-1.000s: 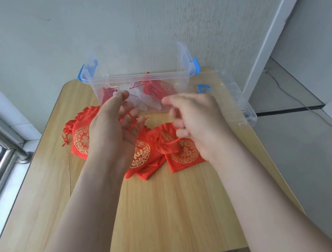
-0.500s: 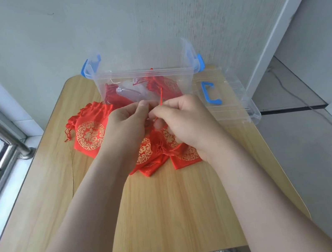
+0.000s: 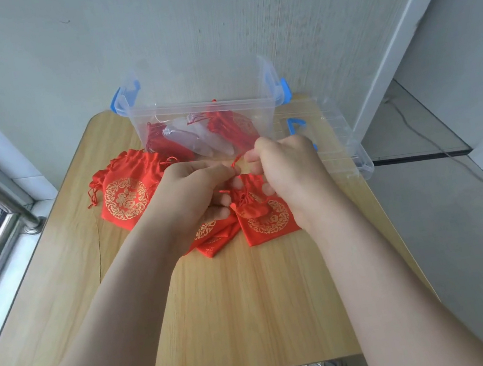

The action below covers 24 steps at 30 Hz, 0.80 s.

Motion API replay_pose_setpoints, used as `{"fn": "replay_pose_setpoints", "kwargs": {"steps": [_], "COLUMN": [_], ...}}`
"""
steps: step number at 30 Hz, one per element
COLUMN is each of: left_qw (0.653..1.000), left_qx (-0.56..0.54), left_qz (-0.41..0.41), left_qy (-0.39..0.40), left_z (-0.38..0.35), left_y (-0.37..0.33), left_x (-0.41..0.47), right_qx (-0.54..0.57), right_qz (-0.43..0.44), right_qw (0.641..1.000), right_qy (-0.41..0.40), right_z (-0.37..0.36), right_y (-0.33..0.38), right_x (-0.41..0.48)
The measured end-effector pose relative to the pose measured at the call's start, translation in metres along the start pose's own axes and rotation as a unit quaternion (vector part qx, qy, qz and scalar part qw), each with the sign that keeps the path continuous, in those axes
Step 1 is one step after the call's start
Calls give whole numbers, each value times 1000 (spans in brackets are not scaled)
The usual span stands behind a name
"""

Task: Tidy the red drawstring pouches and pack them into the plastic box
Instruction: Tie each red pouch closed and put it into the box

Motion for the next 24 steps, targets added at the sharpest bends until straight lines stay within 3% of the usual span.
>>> {"fn": "replay_pose_setpoints", "kwargs": {"steps": [6,9,14,19,24], "left_qw": [999,1000,991,975,973], "left_qx": [-32,-3,109,156,168], "left_qz": [33,19,-38,-78,-101], "left_qy": [9,12,67,139,119], "left_z": [0,2,-1,-12,-10], "left_y": [5,3,-5,-14,-14], "left_x": [2,0,-10,-23,-22], "right_qx": [48,70,15,-28,-47], "right_qz": [-64,-32,61,58,39], "right_qw": [996,995,990,985,982], "right_qy": [30,69,128,162,180], "right_z": [2,0,-2,0,-6], "right_y": [-1,7,18,14,3], "right_x": [1,1,1,0,2]}}
Point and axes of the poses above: each hand's wrist, its own x-axis towards the middle knuckle, its own z-axis out of the back of the hand, y = z × x, the point moved 5 cm from there along x, towards the middle knuckle, and after that the axes turned 14 degrees about x, right-handed, at the moved point
